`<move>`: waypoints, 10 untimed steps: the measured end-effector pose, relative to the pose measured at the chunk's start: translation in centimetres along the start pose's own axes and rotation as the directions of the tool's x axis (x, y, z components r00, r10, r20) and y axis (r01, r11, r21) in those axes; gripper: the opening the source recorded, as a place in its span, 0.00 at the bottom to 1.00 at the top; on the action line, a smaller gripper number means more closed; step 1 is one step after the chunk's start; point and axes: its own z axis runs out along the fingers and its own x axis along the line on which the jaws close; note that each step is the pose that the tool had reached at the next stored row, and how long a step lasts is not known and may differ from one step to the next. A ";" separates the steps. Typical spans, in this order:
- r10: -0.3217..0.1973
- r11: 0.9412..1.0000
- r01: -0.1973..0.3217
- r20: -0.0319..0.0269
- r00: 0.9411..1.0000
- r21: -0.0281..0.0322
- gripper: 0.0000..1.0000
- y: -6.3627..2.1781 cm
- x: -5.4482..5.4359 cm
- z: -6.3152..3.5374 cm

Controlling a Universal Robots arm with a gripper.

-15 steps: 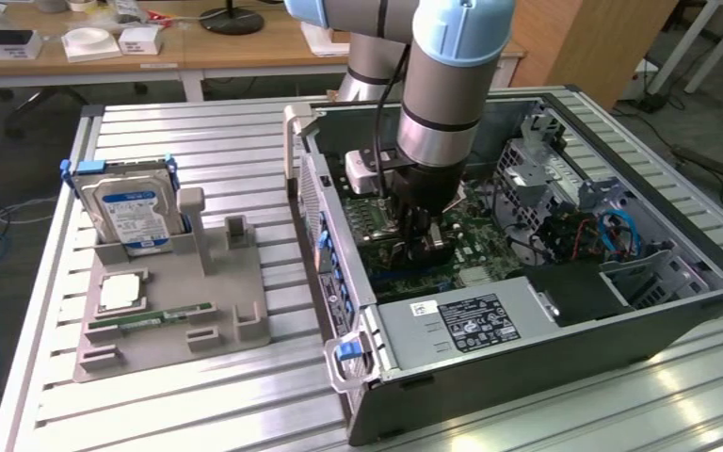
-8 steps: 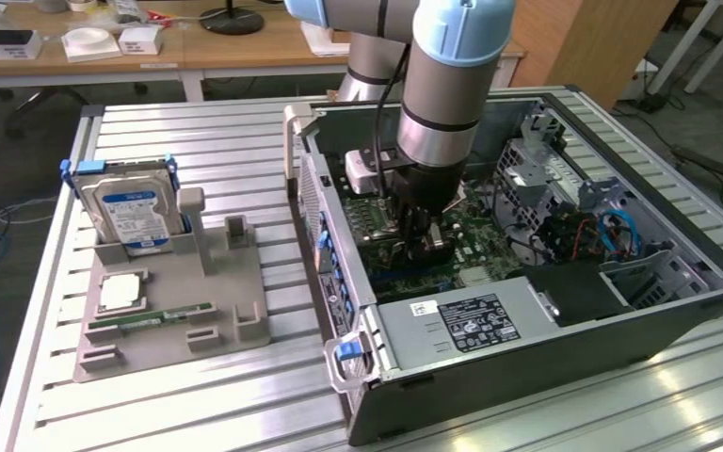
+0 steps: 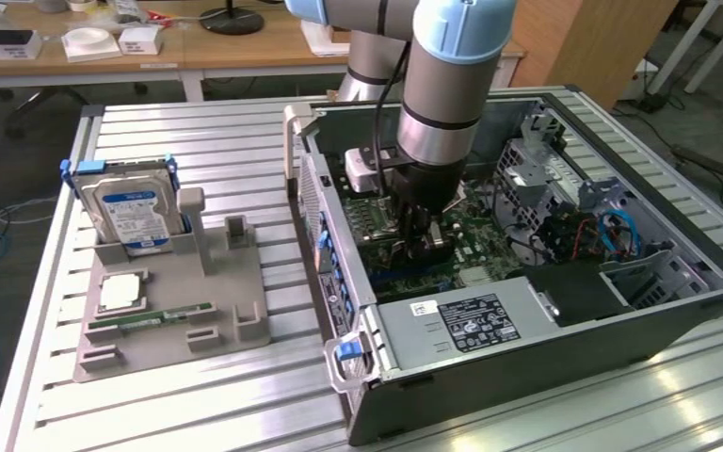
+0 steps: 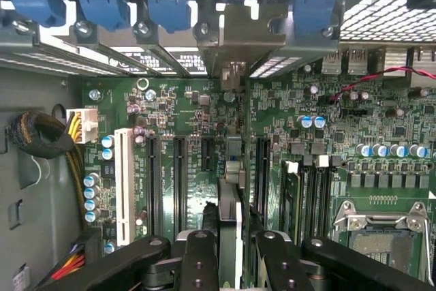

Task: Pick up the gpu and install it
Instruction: 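Insert the gpu into the slot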

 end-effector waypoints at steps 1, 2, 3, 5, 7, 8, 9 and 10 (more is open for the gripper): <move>0.000 1.000 0.000 0.000 1.000 0.000 0.26 0.00 0.0 -0.06; 0.000 1.000 0.000 0.000 1.000 0.000 0.26 0.00 0.0 -0.08; 0.000 1.000 0.000 0.000 1.000 0.000 0.26 0.00 0.0 -0.08; 0.000 1.000 0.000 0.000 1.000 0.000 0.26 0.00 0.0 -0.08; 0.000 1.000 0.000 0.000 1.000 0.000 0.26 0.00 0.0 -0.09; 0.000 1.000 0.000 0.000 1.000 0.000 0.26 0.00 0.0 -0.09; 0.000 1.000 0.000 0.000 1.000 0.000 0.26 0.01 0.0 -0.09; 0.000 1.000 0.000 0.000 1.000 0.000 0.26 0.00 0.0 -0.09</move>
